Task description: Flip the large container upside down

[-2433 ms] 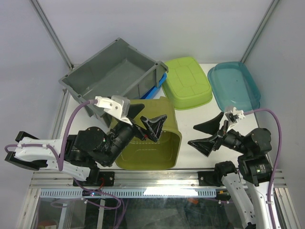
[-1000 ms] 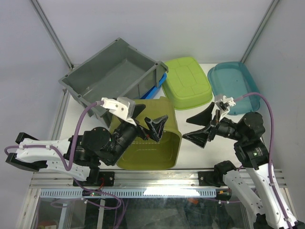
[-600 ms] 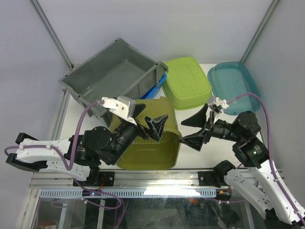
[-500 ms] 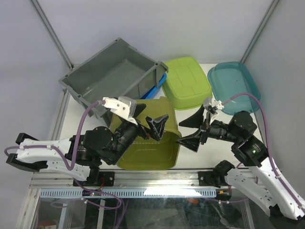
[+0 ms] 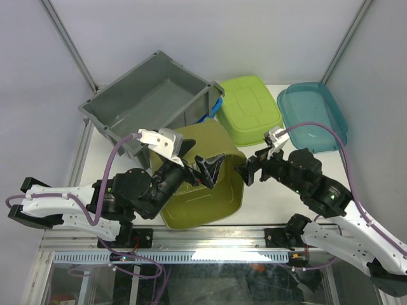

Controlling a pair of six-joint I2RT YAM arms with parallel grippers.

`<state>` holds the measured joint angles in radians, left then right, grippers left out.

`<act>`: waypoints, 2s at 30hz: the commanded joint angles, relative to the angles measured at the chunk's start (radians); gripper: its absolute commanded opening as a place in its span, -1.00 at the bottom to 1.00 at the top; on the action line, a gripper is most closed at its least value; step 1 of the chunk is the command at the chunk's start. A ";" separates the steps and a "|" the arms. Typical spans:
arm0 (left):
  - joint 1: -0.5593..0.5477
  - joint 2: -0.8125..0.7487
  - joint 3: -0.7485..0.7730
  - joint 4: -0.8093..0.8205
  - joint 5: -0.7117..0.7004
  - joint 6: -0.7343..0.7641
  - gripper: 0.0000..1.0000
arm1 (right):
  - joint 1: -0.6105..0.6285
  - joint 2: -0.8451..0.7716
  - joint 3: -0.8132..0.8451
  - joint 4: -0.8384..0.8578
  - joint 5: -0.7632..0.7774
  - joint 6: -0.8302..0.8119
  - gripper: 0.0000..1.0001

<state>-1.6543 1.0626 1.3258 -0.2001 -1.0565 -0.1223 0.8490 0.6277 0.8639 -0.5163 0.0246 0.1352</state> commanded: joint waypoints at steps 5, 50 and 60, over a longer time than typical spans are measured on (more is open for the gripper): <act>0.005 -0.047 -0.005 -0.012 0.040 -0.040 0.98 | -0.006 0.078 -0.099 0.115 0.607 -0.045 0.99; 0.067 0.269 0.143 -0.379 0.344 -0.324 0.98 | -0.617 0.013 0.248 -0.357 -0.095 0.117 0.99; 0.067 0.320 0.090 -0.398 0.427 -0.405 0.98 | -0.617 -0.037 0.210 -0.333 0.077 0.148 0.99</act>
<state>-1.5948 1.3975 1.4284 -0.6056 -0.6754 -0.4660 0.2340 0.6136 1.0813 -0.8890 0.0032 0.2600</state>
